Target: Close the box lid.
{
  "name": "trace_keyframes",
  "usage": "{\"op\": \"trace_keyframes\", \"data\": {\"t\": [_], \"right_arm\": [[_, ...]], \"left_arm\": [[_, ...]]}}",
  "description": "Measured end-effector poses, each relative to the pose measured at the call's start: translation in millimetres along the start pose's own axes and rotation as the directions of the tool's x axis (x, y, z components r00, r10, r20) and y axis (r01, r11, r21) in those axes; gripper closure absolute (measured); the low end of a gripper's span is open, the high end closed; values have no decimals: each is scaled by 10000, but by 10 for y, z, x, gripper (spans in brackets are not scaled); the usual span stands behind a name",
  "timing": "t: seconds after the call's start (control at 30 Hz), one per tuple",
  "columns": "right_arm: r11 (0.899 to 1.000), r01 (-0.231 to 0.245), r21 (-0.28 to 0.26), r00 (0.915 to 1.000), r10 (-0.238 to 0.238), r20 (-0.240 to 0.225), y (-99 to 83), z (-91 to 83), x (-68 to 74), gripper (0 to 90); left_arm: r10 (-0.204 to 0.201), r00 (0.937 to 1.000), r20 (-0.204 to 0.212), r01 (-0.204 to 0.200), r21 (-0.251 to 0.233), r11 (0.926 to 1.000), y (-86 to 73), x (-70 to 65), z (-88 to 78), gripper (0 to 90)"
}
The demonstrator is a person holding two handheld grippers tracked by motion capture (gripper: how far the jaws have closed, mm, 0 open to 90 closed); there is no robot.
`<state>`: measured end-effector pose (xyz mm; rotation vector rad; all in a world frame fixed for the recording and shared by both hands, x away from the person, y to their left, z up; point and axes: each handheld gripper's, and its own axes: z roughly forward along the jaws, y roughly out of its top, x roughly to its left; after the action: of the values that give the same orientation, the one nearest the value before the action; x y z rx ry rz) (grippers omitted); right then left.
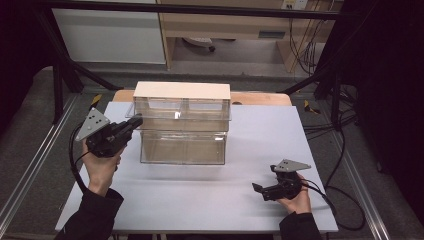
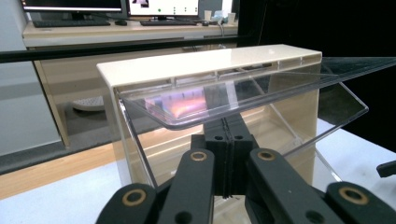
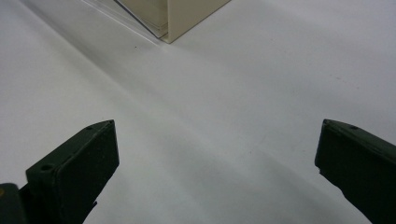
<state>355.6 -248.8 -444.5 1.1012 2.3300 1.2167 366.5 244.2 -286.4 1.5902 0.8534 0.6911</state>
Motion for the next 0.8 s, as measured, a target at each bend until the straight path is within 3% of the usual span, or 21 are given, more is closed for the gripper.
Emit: {"op": "trace_keyframes", "data": {"t": [0.47,0.8], "right_arm": [[10000,-18,-19,9999,19,151,-34,-29,-34,4],[10000,29,84,9999,-30,160,-47,-25,-34,4]], "left_arm": [[170,9999,5,-170,661,9977,-105,-6,-6,896],[145,9999,61,-150,845,9963,-149,-6,3,896]]}}
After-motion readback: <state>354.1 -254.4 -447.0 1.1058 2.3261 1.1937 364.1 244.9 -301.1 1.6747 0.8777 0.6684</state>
